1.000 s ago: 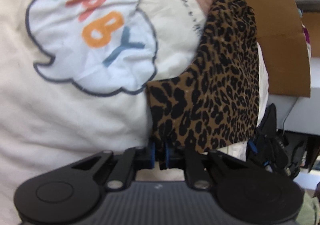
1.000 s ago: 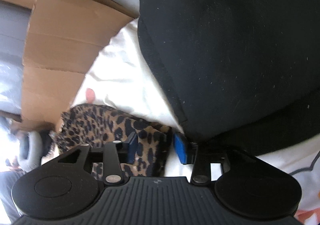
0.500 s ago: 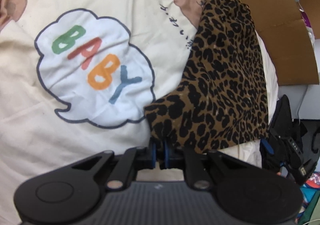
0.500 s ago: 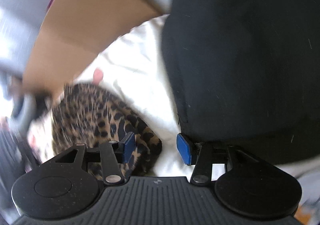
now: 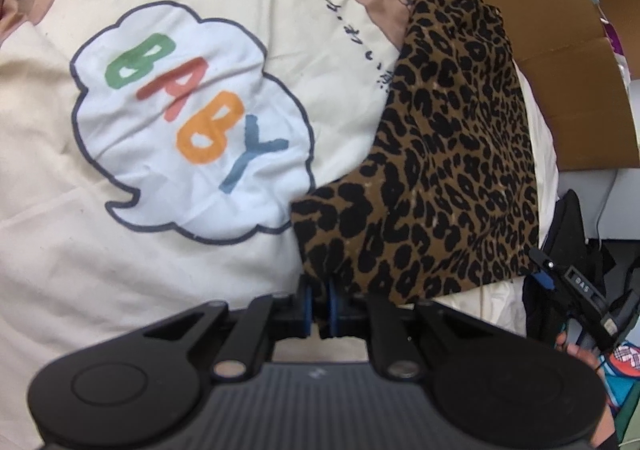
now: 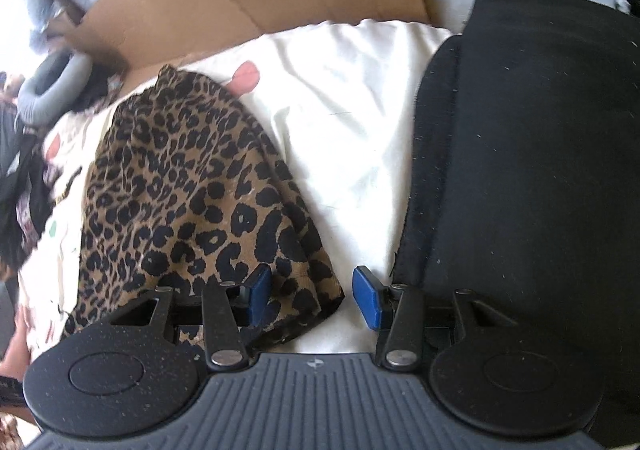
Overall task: Fold clothes
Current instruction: 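Open the right gripper to release the skirt hem, then grasp the leopard-print skirt hem with the right gripper while the left gripper holds its side edge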
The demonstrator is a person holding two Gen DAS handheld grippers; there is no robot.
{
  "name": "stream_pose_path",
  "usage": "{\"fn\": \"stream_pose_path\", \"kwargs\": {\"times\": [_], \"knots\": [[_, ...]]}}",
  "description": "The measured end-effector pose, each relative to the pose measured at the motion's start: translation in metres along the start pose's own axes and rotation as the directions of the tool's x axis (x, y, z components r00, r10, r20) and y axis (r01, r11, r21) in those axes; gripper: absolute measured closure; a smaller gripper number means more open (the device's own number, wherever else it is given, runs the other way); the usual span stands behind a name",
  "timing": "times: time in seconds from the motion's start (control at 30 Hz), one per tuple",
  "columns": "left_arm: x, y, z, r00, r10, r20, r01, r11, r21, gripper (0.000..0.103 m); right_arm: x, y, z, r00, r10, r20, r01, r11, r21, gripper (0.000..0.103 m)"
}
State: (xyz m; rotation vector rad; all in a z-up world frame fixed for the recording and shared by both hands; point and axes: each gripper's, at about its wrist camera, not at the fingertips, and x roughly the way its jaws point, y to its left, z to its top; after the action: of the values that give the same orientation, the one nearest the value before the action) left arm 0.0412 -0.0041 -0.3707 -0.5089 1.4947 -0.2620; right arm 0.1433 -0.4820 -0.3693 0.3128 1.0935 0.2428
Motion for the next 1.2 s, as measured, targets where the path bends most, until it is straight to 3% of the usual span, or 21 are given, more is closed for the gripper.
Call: {"fn": "stream_pose_path", "kwargs": {"times": [0.03,0.2,0.33,0.87,1.2], "knots": [[0.000,-0.001,-0.001,1.000,0.001,0.000,-0.001,1.000,0.002,0.094,0.003,0.001,0.001,1.000,-0.008,-0.015,0.008,1.000,-0.017,0.065],[0.000,-0.004,-0.004,1.000,0.008,-0.001,-0.008,1.000,0.012,0.094,0.010,0.002,0.003,0.998,-0.020,-0.052,0.018,0.999,-0.046,0.074],[0.000,-0.006,-0.007,1.000,0.013,-0.001,-0.013,1.000,0.021,0.094,0.004,0.002,0.003,0.999,-0.015,-0.036,0.014,0.999,-0.031,0.098],[-0.058,-0.019,0.009,0.998,0.033,0.055,-0.038,0.996,0.079,0.095,-0.050,0.033,0.005,1.000,0.017,-0.005,-0.017,0.997,0.070,0.101],[-0.098,-0.007,0.029,0.989,0.108,0.105,-0.121,0.985,0.120,0.095,-0.060,0.054,-0.033,0.993,0.099,-0.060,-0.092,0.989,0.112,0.101]]}}
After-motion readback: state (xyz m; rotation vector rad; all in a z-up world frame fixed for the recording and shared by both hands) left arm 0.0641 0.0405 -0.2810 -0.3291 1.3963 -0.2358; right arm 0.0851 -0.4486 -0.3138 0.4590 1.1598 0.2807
